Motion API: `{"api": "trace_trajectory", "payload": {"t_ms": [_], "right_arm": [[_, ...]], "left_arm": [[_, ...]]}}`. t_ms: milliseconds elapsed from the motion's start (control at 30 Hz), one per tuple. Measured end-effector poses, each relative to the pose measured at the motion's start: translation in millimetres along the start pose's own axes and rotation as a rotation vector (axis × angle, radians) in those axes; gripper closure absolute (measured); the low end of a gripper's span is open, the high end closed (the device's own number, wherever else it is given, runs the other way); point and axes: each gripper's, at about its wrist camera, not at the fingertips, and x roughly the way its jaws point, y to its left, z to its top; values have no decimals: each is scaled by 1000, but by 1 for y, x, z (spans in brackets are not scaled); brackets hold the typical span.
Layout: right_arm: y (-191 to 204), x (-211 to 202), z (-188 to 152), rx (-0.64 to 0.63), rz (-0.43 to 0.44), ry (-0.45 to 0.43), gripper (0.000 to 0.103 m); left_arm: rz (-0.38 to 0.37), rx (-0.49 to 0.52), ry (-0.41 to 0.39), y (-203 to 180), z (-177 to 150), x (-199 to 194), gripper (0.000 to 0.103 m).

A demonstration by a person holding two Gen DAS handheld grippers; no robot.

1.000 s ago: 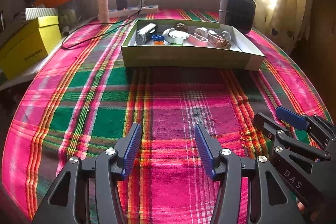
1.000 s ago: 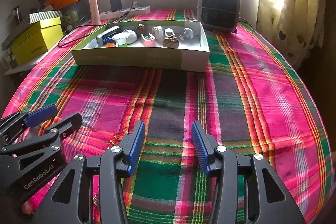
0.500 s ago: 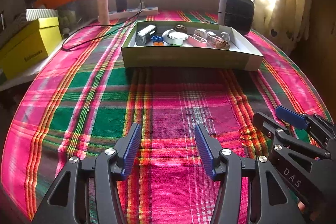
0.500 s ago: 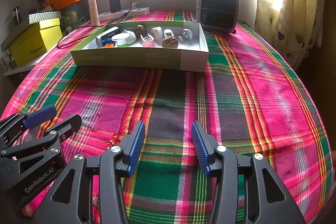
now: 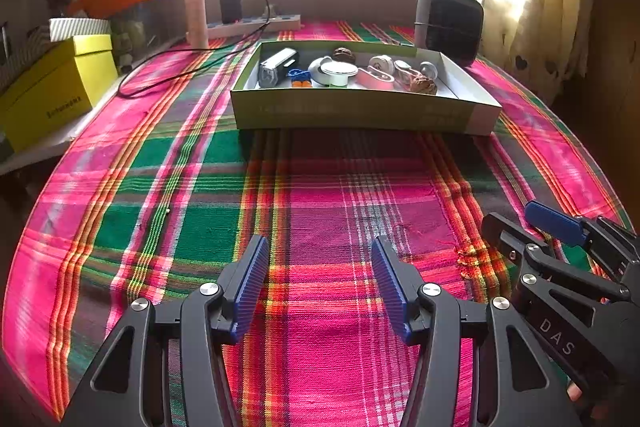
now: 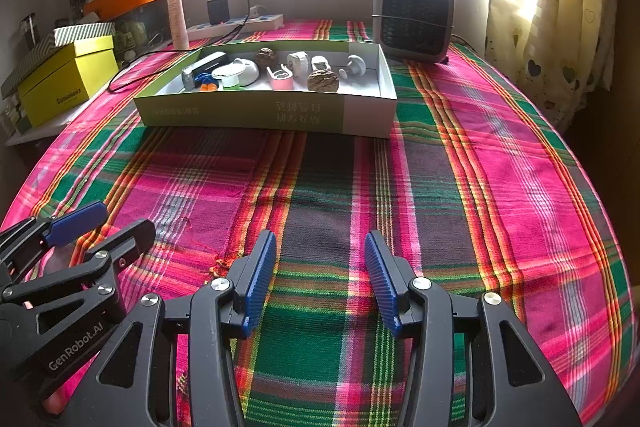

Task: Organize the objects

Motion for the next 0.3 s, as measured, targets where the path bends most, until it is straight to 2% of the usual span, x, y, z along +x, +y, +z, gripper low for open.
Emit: {"api": "trace_trajectory", "payload": {"t_ms": [300], "right_arm": [[0,0,0,0,0,0,56]], "left_arm": [[-1,-1,0,1,0,0,50]]}}
